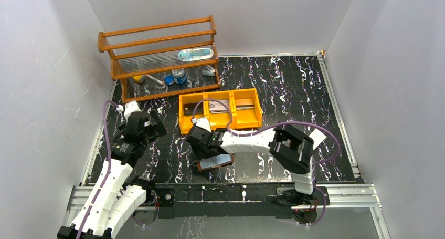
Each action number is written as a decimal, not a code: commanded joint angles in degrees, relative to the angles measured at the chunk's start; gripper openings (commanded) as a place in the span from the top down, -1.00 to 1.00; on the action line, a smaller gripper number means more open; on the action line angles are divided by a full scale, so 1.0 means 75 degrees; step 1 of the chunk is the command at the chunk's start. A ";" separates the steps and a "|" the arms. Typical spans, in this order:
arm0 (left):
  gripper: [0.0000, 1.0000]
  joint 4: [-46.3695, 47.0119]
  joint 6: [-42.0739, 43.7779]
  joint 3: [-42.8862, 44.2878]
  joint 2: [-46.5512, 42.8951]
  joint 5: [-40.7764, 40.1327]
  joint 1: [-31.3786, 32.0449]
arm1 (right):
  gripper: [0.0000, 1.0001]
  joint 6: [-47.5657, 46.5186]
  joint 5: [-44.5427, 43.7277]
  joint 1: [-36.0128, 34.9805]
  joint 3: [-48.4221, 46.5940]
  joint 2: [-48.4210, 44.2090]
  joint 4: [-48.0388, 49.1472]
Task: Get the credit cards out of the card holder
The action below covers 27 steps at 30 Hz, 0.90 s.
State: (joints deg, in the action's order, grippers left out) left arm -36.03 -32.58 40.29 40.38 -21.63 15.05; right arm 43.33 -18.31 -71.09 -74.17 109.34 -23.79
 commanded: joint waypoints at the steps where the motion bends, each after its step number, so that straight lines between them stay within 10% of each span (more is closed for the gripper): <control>1: -0.97 0.0024 0.0058 0.0043 -0.0087 -0.0058 -0.0058 | -0.38 0.0174 -0.0243 -0.0066 -0.0312 0.0312 -0.0497; 16: -0.97 0.0077 0.0103 0.0022 -0.0005 0.0088 -0.0060 | 0.13 0.0578 -0.0423 -0.0072 0.0131 0.0268 -0.0356; 27: -0.97 0.0105 0.0126 0.0007 0.0018 0.0169 -0.0059 | 0.43 0.1213 0.1839 0.0814 0.2167 -0.0920 0.2661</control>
State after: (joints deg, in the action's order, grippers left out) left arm -35.90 -32.32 40.23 40.56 -20.49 15.05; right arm 48.88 -13.65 -67.29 -63.83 104.38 -12.53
